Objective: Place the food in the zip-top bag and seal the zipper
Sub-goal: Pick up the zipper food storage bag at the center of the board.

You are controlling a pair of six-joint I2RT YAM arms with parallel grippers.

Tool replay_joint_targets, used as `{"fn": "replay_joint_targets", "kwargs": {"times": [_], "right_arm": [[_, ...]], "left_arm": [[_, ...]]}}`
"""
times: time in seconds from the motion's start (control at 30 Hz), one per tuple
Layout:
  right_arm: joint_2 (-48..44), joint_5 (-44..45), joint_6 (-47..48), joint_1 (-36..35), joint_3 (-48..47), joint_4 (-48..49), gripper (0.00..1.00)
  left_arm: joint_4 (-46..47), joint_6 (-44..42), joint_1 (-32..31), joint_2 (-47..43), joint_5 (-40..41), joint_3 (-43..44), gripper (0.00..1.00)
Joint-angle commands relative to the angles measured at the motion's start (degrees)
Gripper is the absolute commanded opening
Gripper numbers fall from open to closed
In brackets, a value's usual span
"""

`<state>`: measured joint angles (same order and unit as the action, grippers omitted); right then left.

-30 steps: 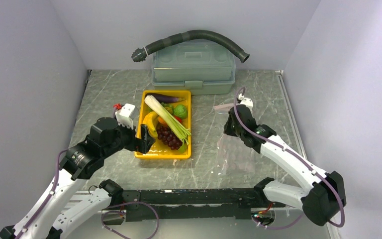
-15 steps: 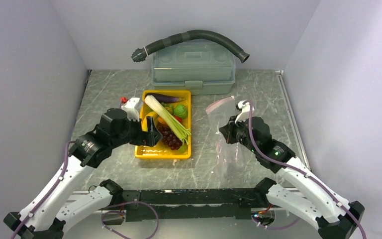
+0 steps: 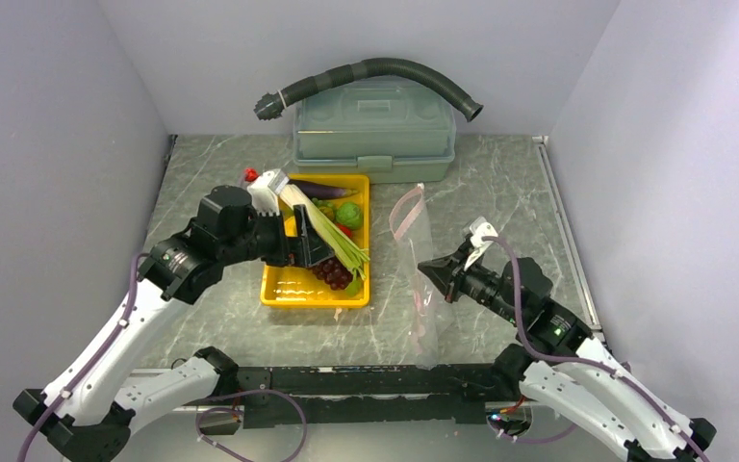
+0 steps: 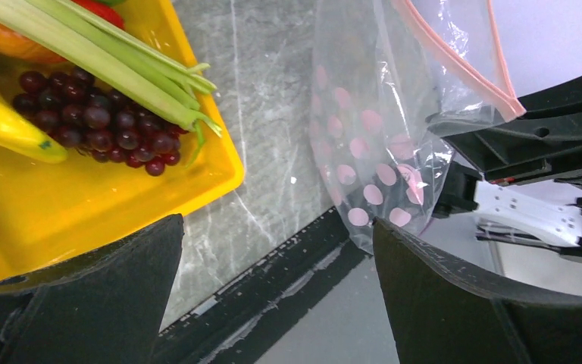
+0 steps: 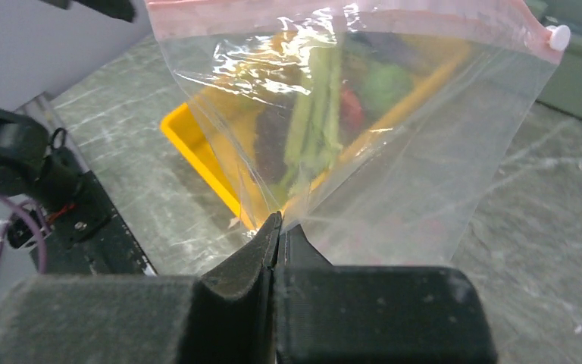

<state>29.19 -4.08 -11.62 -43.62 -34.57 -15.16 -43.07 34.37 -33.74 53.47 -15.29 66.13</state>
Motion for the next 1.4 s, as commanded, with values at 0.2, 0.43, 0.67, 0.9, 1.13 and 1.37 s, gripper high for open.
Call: {"fn": "replay_joint_targets", "kwargs": {"times": [0.2, 0.43, 0.67, 0.9, 1.13, 1.37], "right_arm": [[0.3, -13.2, 10.2, -1.6, -2.9, 3.4, 0.0], [-0.4, -17.1, 16.5, -3.4, -4.3, 3.9, 0.0], [2.3, -20.0, 21.9, -5.3, -6.7, 3.3, 0.0], [4.0, -20.1, 26.0, -8.3, -8.5, 3.1, 0.0], [5.9, -15.7, 28.1, -13.6, -9.8, 4.0, 0.0], [9.2, -6.9, 30.6, -21.9, -11.5, 4.3, 0.0]], "left_arm": [[0.2, 6.2, -0.1, 2.3, -7.0, 7.2, 0.99], [-0.2, 10.5, -0.1, 2.9, -7.4, 7.1, 0.99], [2.7, 14.5, -0.1, 2.9, -8.9, 5.6, 0.99], [4.0, 16.2, -0.1, 3.1, -9.4, 4.5, 0.98], [5.6, 17.7, -0.1, 2.9, -10.2, 1.7, 0.97], [5.8, 18.0, -0.1, 2.7, -10.1, 0.0, 0.96]]}}
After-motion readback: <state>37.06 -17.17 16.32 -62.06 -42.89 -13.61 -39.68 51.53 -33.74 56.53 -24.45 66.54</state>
